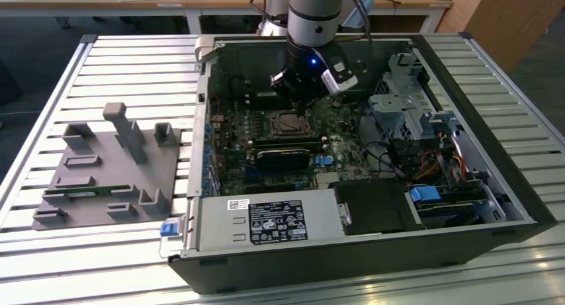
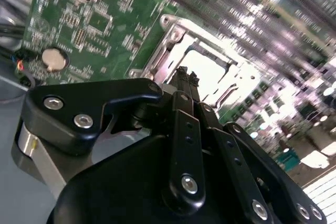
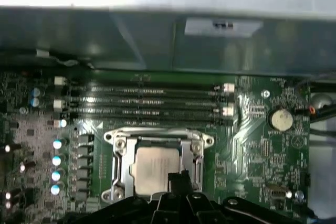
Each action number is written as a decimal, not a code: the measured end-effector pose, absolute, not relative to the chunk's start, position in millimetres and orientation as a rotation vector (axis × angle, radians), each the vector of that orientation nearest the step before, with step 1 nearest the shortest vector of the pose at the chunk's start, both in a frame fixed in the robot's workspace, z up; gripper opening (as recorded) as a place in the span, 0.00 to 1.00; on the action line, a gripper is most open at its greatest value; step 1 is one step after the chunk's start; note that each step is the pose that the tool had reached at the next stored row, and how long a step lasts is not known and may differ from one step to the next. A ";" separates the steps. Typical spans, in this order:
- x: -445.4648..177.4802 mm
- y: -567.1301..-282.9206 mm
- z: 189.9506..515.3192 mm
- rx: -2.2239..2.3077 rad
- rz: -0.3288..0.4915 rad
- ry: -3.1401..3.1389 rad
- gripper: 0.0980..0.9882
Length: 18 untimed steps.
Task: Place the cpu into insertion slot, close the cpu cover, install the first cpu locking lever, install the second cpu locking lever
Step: 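Install the second cpu locking lever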
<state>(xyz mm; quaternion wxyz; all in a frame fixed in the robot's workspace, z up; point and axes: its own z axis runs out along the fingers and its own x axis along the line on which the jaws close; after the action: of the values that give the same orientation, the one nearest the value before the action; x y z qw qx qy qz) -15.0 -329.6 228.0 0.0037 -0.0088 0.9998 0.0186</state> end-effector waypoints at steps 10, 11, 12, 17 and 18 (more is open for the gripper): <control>-15.0 -341.0 231.8 -0.027 0.058 3.134 0.01; -15.1 -343.5 231.9 -0.027 0.058 3.134 0.01; -15.0 -346.3 231.9 -0.027 0.059 3.134 0.01; -15.1 -360.5 231.6 -0.027 0.063 3.134 0.01; -15.0 -362.8 231.5 -0.027 0.066 3.135 0.01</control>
<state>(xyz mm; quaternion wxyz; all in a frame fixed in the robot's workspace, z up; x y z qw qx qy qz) -15.0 -362.8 231.5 0.0028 -0.0087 0.9997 0.0211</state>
